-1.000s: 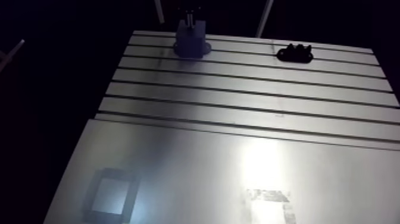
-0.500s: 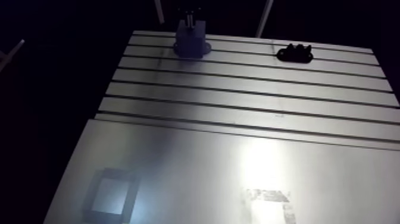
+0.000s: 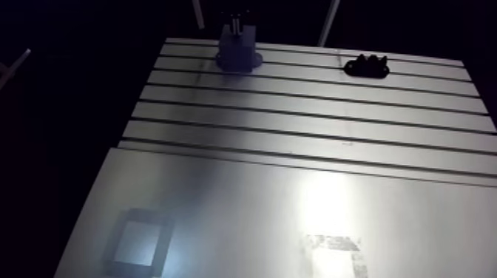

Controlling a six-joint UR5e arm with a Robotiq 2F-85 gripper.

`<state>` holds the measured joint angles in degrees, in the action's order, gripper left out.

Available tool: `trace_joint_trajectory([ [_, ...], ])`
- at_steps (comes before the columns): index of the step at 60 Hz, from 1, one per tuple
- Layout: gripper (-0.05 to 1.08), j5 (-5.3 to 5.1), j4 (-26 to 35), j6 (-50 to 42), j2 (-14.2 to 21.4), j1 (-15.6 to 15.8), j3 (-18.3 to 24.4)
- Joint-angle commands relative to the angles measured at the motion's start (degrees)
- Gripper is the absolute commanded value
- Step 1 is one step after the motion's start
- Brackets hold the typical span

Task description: Pick up the M10 bolt and insert it into the hex recess until seated.

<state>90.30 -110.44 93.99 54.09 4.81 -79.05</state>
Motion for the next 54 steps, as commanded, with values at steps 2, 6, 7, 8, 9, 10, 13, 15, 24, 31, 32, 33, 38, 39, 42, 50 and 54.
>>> trace_joint_trajectory([
  [2, 1.08, 0.0, 0.0, 0.01, 0.0, 0.03, 0.0],
  [6, 1.08, 0.0, 0.0, 0.01, 0.0, 0.03, -0.09],
  [7, 1.08, 0.0, 0.0, 0.01, 0.0, 0.03, -0.09],
  [8, 1.08, 0.0, 0.0, 0.01, 0.0, 0.03, -0.09],
  [9, 1.08, 0.0, 0.0, 0.01, 0.0, 0.03, -0.17],
  [10, 1.08, 0.0, 0.0, 0.01, 0.0, 0.03, -0.17],
  [13, 1.08, 0.0, 0.0, 0.01, 0.0, 0.03, -0.27],
  [15, 1.08, 0.0, 0.0, 0.01, 0.0, 0.03, -0.27],
  [24, 1.08, 0.0, -0.01, 0.01, 0.0, 0.03, -0.36],
  [31, 1.08, 0.0, -0.09, 0.5, 0.0, 0.03, -0.36],
  [32, 1.08, 0.08, -0.09, 0.61, 0.0, 0.03, -0.36],
  [33, 1.08, 0.08, -0.09, 0.61, 0.0, 0.03, -0.36],
  [38, 1.08, 0.02, -1.05, 0.79, 0.0, 0.03, -0.43],
  [39, 1.08, 0.02, -1.05, 0.79, 0.0, 0.03, -0.43],
  [42, 1.08, 0.0, -1.56, 0.8, 0.0, 0.03, -0.44],
  [50, 1.08, 0.0, -1.58, 0.8, 0.0, 0.03, -0.44],
  [54, 1.08, 0.0, -1.58, 0.8, 0.0, 0.03, -0.53],
])
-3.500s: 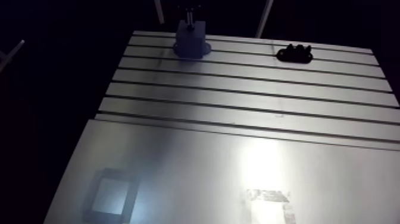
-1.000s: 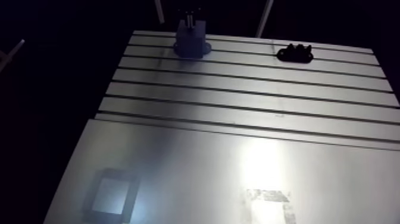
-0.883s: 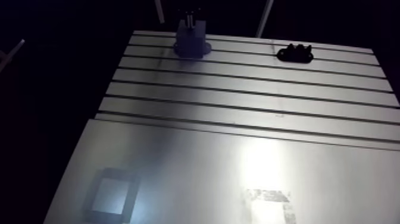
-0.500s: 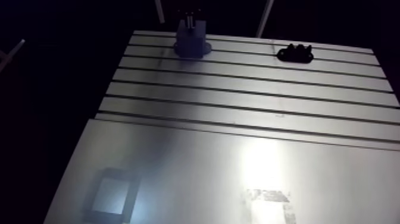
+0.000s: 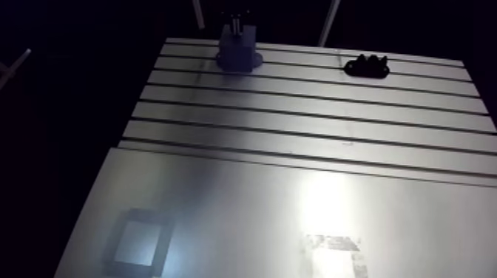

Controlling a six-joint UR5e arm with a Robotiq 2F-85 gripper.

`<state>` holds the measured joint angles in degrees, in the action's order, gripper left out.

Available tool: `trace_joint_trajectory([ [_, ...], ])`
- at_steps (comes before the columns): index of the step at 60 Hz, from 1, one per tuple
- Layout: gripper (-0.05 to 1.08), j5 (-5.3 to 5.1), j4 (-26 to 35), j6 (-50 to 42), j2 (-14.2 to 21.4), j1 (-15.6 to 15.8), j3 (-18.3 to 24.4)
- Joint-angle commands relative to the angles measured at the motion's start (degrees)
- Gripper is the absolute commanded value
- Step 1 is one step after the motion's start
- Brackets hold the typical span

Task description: Pick up the M10 bolt and insert it into the hex recess until seated.

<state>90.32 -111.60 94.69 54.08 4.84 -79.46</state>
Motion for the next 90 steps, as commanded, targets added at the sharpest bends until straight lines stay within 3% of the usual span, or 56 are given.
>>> trace_joint_trajectory([
  [1, 1.08, -0.01, -0.42, 0.09, 0.0, 0.0, -0.12],
  [90, 1.08, -0.18, -0.42, 0.18, 0.16, 0.0, -0.13],
])
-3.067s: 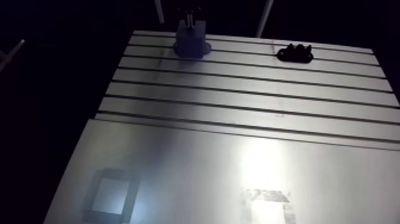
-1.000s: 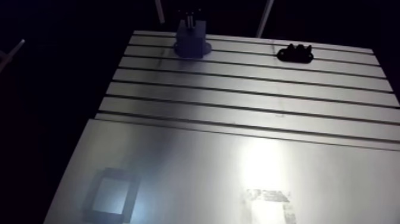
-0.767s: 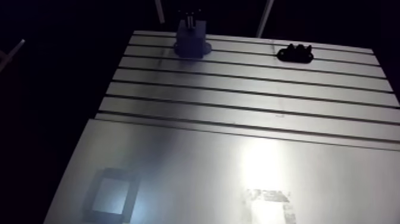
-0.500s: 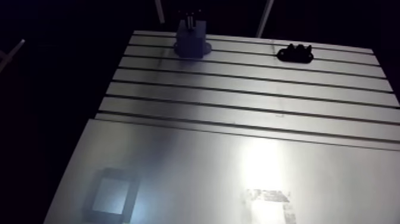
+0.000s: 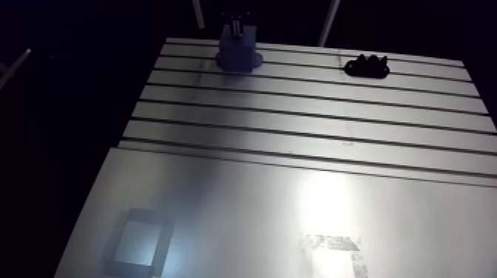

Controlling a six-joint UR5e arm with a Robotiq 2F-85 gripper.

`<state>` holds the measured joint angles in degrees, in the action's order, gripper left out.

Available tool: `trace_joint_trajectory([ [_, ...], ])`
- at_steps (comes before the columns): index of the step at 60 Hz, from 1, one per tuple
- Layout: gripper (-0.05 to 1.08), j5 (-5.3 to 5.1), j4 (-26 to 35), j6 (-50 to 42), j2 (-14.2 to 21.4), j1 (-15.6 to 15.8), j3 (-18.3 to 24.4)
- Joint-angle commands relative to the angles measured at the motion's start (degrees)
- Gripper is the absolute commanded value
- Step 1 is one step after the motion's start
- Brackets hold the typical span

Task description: Pick up the M10 bolt and insert it into the hex recess until seated.

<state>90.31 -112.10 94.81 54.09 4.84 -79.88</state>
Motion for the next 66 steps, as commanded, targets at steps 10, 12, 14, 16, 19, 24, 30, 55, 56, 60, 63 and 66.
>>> trace_joint_trajectory([
  [10, 1.08, -0.01, 0.32, 0.06, 0.51, 0.0, 0.56],
  [12, 1.08, -0.01, 0.34, 0.06, 0.6, 0.0, 0.56],
  [14, 1.08, -0.01, 0.41, 0.06, 0.69, 0.07, 0.56],
  [16, 1.08, 0.08, 0.51, 0.06, 0.7, 0.08, 0.49],
  [19, 1.08, 0.08, 0.44, 0.06, 0.78, 0.08, 0.4],
  [24, 1.08, 0.08, 0.43, 0.06, 0.79, 0.1, 0.39],
  [30, 1.07, 0.08, 0.35, 0.05, 1.04, 0.08, 0.39],
  [55, 0.01, 0.17, 1.4, -0.02, 2.28, 0.0, 0.37],
  [56, 0.01, 0.17, 1.4, -0.02, 2.28, 0.0, 0.37],
  [60, 0.01, 0.17, 1.4, -0.1, 2.28, 0.0, 0.38],
  [63, 0.01, 0.17, 1.48, -0.19, 2.37, 0.08, 0.39],
  [66, 0.01, 0.17, 1.56, -0.2, 2.52, 0.08, 0.46],
])
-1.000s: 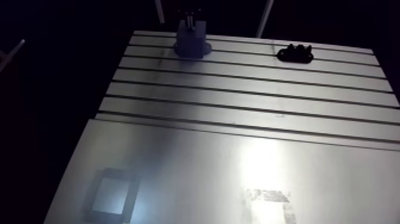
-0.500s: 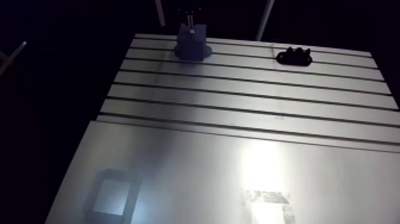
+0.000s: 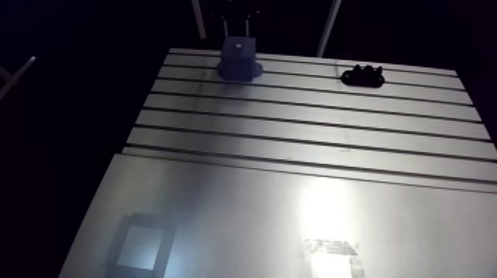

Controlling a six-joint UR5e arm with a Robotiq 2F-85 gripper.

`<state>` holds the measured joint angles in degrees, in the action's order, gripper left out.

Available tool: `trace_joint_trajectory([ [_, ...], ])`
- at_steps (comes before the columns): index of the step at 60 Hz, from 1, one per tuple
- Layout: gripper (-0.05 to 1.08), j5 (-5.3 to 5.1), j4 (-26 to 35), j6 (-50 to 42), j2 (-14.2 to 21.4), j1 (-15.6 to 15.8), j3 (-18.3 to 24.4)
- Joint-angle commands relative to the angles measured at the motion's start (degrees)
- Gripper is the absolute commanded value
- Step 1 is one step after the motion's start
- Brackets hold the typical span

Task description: Pick up the M10 bolt and insert it into the hex recess until seated.

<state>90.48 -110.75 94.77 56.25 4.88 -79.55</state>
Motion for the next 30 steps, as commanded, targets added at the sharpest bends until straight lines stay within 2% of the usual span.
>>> trace_joint_trajectory([
  [1, 0.01, 0.07, 0.44, -0.16, 0.6, 0.12, 0.14],
  [4, 0.01, 0.16, 0.85, -0.16, 0.79, 0.13, 0.14],
  [6, 0.01, 0.58, 1.8, -0.16, 0.83, 0.13, 0.38],
  [17, 0.01, 0.61, 2.42, -0.16, 1.15, 0.04, 0.83],
  [28, 0.01, 1.11, 5.66, -0.25, 3.9, -0.12, 1.28],
  [30, 0.01, 1.15, 6.25, -0.25, 5.26, -0.38, 1.04],
])
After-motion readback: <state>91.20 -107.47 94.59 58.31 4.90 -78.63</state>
